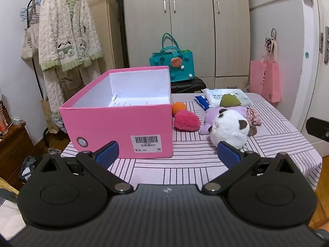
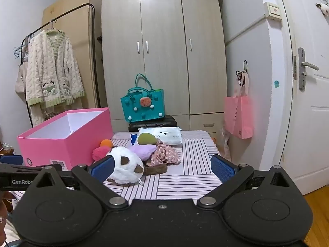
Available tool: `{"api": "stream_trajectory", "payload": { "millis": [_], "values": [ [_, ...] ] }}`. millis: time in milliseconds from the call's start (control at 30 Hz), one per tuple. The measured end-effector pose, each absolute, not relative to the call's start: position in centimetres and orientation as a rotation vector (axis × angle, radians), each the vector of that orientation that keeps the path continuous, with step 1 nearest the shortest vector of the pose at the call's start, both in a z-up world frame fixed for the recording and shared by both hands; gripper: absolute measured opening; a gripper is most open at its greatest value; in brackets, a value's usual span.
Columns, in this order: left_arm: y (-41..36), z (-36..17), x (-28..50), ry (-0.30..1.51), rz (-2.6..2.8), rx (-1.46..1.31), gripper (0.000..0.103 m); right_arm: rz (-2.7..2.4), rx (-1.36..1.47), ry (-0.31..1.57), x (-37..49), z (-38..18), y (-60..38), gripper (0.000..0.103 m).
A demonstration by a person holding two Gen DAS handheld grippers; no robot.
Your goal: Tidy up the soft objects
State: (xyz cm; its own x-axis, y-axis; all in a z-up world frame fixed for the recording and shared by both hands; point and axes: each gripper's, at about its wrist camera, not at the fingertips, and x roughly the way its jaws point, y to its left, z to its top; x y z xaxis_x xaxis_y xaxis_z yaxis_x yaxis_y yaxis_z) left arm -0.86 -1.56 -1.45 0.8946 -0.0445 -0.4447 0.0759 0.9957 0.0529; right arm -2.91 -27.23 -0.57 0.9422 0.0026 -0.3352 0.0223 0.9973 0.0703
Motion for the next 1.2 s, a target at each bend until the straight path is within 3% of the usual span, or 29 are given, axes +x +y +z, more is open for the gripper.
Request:
{"api": "stream_trajectory", "payload": {
  "millis": [567,733,1200],
  "values": [
    [-1.4,-2.2,-1.1,0.45,-0.082,0.044,0.103,-0.025,0.064,0.359,-4.4,-1.7,-27.1,0.102],
    [-1.4,-2.4,-1.3,0.426,-0.08,0.037,0.103,-0.008,0.158,0.252,-3.9,-1.8,-27.3,0.102],
    [-1.7,-2.9,-1.8,0.394,-0.088,0.04,0.103,-0.023,0.084,0.303,-4.1,-1.7,-27.0,0.102]
  ]
}}
